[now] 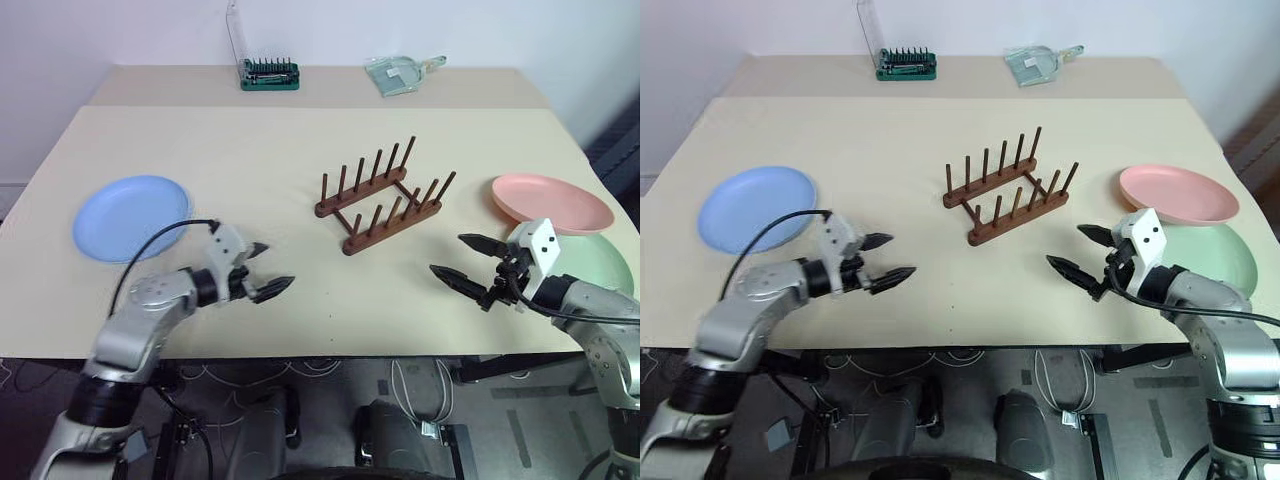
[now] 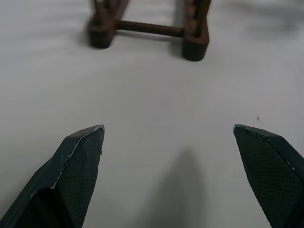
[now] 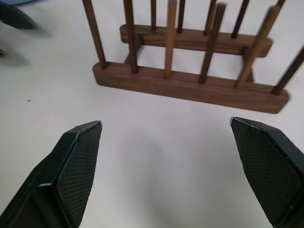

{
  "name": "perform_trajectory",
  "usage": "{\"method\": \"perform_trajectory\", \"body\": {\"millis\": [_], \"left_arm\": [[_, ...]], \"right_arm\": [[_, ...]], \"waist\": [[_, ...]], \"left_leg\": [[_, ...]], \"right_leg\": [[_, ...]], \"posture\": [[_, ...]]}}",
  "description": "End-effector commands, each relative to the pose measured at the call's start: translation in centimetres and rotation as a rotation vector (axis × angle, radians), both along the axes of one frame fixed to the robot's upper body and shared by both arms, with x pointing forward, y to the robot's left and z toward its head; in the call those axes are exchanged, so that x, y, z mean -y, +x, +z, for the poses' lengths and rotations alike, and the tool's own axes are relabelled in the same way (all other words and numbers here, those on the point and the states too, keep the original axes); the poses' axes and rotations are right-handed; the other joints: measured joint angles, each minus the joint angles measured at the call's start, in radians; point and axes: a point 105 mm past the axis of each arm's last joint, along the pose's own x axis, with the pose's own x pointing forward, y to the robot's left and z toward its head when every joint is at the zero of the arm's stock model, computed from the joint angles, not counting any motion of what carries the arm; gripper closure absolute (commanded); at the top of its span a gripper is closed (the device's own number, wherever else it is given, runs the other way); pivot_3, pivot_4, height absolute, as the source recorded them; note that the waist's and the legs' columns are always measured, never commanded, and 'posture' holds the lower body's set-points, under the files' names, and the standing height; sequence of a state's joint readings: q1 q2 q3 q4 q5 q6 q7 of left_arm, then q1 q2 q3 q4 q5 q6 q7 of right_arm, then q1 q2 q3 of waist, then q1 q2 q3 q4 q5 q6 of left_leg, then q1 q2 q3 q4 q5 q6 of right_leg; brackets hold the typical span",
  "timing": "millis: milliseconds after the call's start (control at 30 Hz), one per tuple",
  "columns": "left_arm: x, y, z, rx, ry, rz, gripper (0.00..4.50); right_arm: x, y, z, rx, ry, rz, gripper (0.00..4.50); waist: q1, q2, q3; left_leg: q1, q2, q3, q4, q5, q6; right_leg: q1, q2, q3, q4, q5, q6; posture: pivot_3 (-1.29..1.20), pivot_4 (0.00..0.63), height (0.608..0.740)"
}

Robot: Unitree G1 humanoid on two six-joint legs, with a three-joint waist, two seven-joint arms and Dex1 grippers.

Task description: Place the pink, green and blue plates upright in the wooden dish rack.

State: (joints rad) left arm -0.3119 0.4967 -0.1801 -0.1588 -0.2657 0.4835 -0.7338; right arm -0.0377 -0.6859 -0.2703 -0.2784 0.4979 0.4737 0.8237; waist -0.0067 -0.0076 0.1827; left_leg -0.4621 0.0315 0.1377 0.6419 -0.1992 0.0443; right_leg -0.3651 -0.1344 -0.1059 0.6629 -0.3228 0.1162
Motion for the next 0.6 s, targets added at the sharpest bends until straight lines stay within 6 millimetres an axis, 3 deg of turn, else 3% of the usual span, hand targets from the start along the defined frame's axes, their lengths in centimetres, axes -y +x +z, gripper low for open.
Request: {"method": "perform_trajectory", "body": {"millis": [33, 167, 267, 500, 600], "left_arm": [[2.3, 0.6, -1.4, -0.022, 0.006, -0.015, 0.00], [5.7, 1.5, -3.3, -0.027, 0.058, -0.041, 0.00], [7.5, 2.4, -3.2, -0.009, 0.042, -0.025, 0.00], [9.1, 3.1, -3.2, -0.019, 0.006, -0.004, 0.00], [9.7, 3.2, -3.2, 0.008, 0.008, -0.012, 0.75]], "right_arm": [[-0.8, -0.3, 1.0, 0.063, 0.013, -0.001, 0.09], [-1.5, -1.4, 0.7, 0.064, 0.034, -0.022, 0.09], [-1.4, -2.0, 0.6, 0.068, 0.039, -0.050, 0.09], [-2.0, -2.0, 0.4, 0.074, 0.042, -0.065, 0.09], [-2.1, -1.9, 0.3, 0.080, 0.049, -0.070, 0.00]], "waist": [[-0.003, 0.000, 0.000], [0.003, 0.004, -0.002], [0.019, 0.006, -0.004], [0.020, 0.006, -0.005], [0.020, 0.006, -0.005]], "left_leg": [[0.000, 0.000, 0.000, 0.001, 0.000, 0.000], [0.000, 0.001, 0.000, 0.002, 0.000, 0.000], [0.001, 0.000, 0.000, 0.004, -0.001, 0.002], [0.001, 0.000, -0.001, 0.005, -0.005, 0.007], [0.001, 0.000, -0.001, 0.005, -0.005, 0.007]], "right_leg": [[0.000, 0.000, 0.000, 0.000, 0.000, 0.000], [0.001, 0.000, 0.000, 0.000, 0.000, 0.000], [0.003, 0.000, 0.000, 0.000, 0.000, 0.001], [0.004, -0.001, -0.001, -0.001, 0.000, 0.001], [0.004, -0.001, -0.001, -0.001, 0.000, 0.001]], "posture": [[0.00, 0.150, 0.736], [0.00, 0.150, 0.736], [0.00, 0.150, 0.736], [0.00, 0.150, 0.736], [0.00, 0.150, 0.736]]}}
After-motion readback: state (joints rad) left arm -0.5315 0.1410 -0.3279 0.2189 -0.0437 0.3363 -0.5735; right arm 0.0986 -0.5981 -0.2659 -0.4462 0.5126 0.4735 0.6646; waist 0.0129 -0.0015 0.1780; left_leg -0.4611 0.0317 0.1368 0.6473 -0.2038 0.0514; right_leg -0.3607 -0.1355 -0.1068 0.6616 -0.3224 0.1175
